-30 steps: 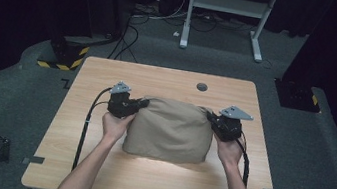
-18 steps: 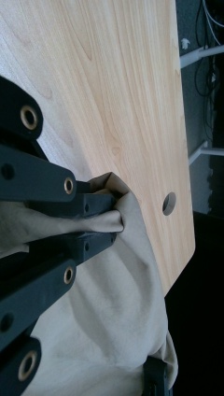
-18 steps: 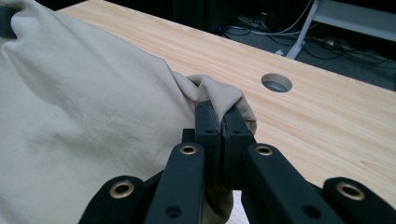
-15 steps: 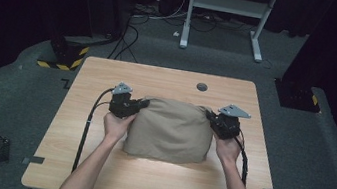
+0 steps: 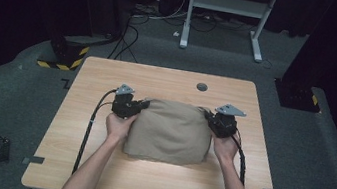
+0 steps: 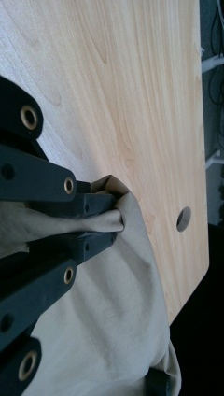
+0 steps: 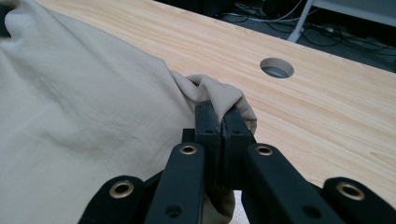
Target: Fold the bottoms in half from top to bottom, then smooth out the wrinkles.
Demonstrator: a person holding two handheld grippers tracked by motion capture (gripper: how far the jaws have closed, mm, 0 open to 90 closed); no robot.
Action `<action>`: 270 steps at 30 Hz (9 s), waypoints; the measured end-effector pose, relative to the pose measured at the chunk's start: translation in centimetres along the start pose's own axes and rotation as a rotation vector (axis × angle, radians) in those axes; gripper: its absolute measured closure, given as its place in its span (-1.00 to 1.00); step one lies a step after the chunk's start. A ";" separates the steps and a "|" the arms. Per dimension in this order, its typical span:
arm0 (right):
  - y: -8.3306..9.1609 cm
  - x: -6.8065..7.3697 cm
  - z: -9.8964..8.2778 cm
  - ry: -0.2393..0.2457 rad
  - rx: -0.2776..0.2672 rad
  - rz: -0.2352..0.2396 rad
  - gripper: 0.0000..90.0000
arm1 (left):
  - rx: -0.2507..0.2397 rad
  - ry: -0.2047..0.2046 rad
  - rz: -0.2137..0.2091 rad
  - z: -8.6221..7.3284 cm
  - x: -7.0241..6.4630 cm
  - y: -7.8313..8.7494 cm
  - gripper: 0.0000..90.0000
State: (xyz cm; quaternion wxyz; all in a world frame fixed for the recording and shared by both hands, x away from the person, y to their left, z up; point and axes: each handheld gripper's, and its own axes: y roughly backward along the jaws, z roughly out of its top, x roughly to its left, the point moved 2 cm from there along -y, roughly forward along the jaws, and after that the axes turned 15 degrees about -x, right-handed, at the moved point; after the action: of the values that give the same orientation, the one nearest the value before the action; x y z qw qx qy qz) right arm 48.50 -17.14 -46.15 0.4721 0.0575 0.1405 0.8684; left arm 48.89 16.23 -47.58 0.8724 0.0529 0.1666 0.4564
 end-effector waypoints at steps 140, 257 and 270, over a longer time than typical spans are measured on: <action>-0.8 3.7 -5.1 -0.142 0.068 0.108 0.05 | 0.093 -0.075 -0.048 -4.0 -4.4 0.5 -0.22; 10.0 -2.5 -10.1 -0.166 0.066 -0.192 0.11 | 0.052 -0.048 0.315 -8.3 3.2 12.8 -0.30; 10.3 -3.7 -10.8 -0.167 0.104 -0.254 0.07 | 0.092 -0.048 0.381 -8.7 4.9 12.7 -0.30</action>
State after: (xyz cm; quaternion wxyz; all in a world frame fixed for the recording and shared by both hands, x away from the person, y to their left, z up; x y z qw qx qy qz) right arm 39.72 -27.64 -53.28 0.5844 0.1358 0.1518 0.7855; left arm 38.64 27.03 -53.88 0.7707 0.1341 0.1533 0.6038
